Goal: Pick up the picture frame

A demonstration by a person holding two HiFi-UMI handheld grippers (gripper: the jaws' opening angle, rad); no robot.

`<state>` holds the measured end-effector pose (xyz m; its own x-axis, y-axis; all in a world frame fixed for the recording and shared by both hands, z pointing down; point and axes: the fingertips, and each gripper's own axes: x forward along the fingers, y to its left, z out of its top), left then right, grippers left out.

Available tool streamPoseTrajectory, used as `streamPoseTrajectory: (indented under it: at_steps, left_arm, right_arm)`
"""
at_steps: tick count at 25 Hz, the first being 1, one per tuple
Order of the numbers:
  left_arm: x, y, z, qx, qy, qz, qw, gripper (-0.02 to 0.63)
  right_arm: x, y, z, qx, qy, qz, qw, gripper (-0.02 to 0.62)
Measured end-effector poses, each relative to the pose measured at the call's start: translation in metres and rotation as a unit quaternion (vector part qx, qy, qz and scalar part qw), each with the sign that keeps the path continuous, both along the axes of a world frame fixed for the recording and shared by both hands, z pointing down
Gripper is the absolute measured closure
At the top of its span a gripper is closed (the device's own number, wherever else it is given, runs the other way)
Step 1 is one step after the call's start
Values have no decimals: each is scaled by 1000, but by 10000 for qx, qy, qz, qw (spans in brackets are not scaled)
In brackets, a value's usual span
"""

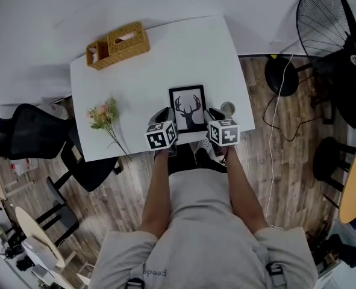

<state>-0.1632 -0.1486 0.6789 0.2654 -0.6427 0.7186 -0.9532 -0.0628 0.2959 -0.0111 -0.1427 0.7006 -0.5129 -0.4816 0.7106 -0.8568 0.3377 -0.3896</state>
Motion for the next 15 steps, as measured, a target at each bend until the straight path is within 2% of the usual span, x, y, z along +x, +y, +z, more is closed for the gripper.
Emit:
streamPoseTrajectory:
  at_steps: [2,3,5,6,9,15]
  left_arm:
    - [1,2,2,-32,31,-12,10000,575]
    - [1,4,4,-67,38,-2,10000,557]
    - [0,6,7,-143,21,43,9999,457]
    - [0,6,8,-166,-7,74,9998,446]
    - [1,7,12,-218,-80,144,9996,437]
    - [1,17,38,-602,-194,170,9979,436]
  right_arm:
    - [2,1,4,-56,120,6,9999,433]
    - [1,1,4,-74,149,9,9999,409]
    - [-1,1,3,-76,123,53,9999,400]
    - [-2,-1,3,-72,111,73,9999,391]
    - [-3,-3,8,-93,271,32,9996,353]
    - [-6,-8,18,-119,471,128,9987,348]
